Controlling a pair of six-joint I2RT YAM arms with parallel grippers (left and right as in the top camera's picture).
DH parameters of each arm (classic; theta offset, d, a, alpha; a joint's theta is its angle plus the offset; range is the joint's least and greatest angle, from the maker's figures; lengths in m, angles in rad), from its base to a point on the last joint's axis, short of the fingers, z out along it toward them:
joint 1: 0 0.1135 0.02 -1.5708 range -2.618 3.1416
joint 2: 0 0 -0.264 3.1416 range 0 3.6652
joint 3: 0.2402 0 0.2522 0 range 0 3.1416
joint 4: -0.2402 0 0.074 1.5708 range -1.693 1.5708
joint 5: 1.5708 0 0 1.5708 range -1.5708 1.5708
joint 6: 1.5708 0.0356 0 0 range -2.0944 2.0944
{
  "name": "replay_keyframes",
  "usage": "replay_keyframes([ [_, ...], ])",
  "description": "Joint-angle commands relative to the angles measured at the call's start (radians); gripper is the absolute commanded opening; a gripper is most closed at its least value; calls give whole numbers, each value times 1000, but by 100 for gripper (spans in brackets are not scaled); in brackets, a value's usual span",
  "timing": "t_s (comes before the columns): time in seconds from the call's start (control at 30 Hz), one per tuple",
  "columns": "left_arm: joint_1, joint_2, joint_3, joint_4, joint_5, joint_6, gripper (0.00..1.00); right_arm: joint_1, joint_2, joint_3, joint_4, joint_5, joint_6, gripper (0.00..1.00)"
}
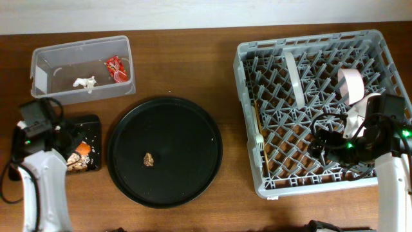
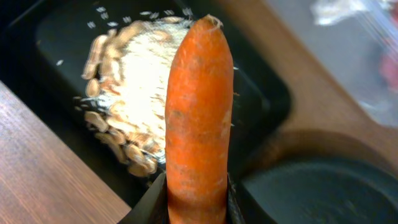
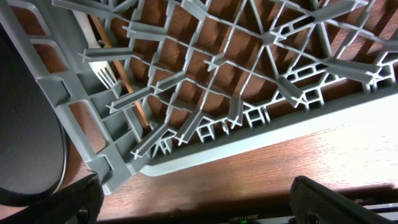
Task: Sort waste into correct bins and load items into the dishwasher rack
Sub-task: 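Carry the carrot with the left gripper onto the black rice tray, then move the left gripper to the mushroom and grasp it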
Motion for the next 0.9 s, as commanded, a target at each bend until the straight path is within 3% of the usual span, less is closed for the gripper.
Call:
replay_keyframes([
  [0.0, 95, 118, 23, 28, 21, -1, 20, -5, 1, -3, -1, -2, -5, 99],
  [0.17, 173, 277, 23, 70, 81, -29, 17, -5, 1, -3, -2, -2, -5, 99],
  [0.4, 232, 372, 23, 88, 81, -39, 17, -5, 1, -3, -3, -1, -5, 99],
  [0.53, 235, 378, 23, 100, 79, -39, 27, -5, 1, -4, -4, 3, -5, 99],
  [0.6, 235, 378, 23, 103, 80, -39, 37, -5, 1, -4, -5, 3, -5, 99],
  [0.87, 235, 378, 23, 87, 98, -39, 55, -5, 1, -4, -8, 3, -5, 99],
])
